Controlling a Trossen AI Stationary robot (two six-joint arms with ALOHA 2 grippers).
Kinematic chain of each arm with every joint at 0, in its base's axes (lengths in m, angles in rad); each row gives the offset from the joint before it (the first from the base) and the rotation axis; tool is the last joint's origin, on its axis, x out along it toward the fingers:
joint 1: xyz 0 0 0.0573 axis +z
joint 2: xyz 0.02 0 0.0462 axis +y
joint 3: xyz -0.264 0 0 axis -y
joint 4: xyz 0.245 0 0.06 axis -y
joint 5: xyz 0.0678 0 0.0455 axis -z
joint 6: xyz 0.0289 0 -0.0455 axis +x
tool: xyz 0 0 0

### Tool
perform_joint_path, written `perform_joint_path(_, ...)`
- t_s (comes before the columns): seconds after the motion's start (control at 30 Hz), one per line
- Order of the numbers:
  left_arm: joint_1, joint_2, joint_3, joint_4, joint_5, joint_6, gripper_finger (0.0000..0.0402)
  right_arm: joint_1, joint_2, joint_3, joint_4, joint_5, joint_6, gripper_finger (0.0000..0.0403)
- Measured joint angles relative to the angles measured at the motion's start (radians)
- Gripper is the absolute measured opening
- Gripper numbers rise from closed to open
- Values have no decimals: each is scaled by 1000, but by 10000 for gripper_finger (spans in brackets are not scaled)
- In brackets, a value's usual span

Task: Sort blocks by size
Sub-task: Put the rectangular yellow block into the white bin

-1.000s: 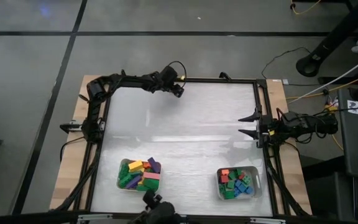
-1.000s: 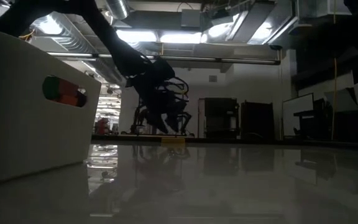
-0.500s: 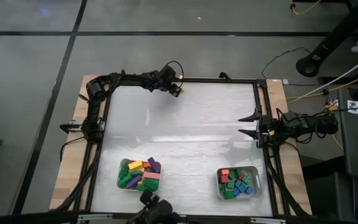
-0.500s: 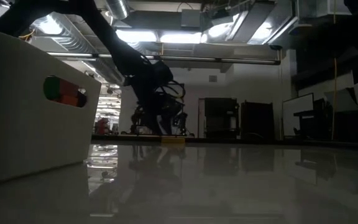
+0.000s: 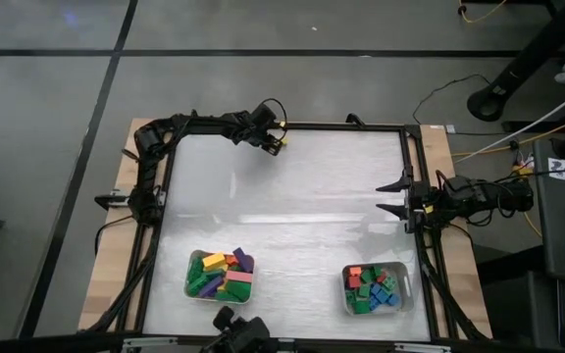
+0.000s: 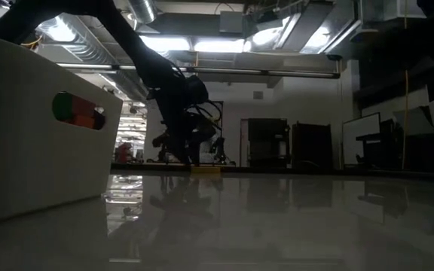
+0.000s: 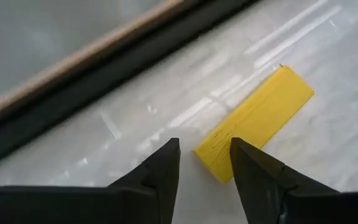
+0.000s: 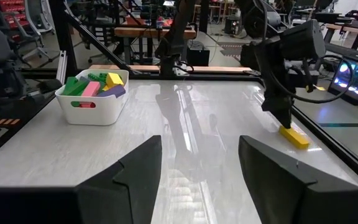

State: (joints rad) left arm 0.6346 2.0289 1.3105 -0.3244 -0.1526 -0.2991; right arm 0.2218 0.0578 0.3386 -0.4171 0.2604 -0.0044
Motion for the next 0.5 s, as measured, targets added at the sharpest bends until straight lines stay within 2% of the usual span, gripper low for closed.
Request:
perform_joint_path(0.2, -9, -21, -1, -133, 42, -41, 129, 0, 0, 0, 0, 0, 0, 214)
perform_joint_path(0.4, -20, -44, -7, -110, 47, -22, 129, 0, 0, 0, -1, 0, 0, 214)
perform_joint_path(0.5, -21, -48, -8, -97, 60, 57, 129, 0, 1, 0, -1, 0, 0, 214)
